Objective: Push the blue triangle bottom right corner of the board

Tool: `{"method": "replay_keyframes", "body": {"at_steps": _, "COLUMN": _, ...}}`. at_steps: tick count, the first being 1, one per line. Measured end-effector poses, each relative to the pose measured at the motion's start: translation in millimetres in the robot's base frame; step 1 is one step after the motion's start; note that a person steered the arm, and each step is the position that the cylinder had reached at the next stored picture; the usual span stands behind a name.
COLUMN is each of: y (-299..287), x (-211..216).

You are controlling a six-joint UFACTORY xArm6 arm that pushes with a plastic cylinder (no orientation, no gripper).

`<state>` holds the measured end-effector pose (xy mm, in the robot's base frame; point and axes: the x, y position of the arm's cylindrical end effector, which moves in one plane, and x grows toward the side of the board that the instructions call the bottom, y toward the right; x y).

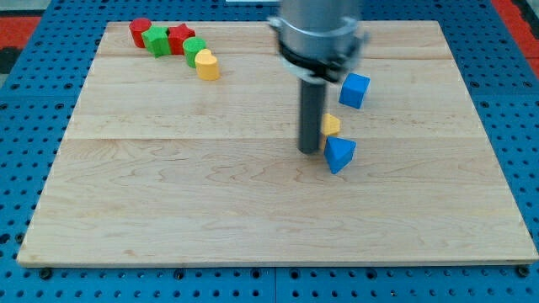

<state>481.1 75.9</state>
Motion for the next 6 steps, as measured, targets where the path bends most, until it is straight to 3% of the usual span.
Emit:
{"method": "replay_keyframes", "body": {"at_steps": 1, "y": 19, "x": 30}}
{"method": "replay_keyframes", "body": {"at_steps": 3, "y": 19, "x": -10}}
{"method": "replay_keyframes", "body": {"at_steps": 4, "y": 93, "x": 14}}
{"method": "replay_keyframes", "body": {"at_steps": 6, "y": 110, "x": 35}}
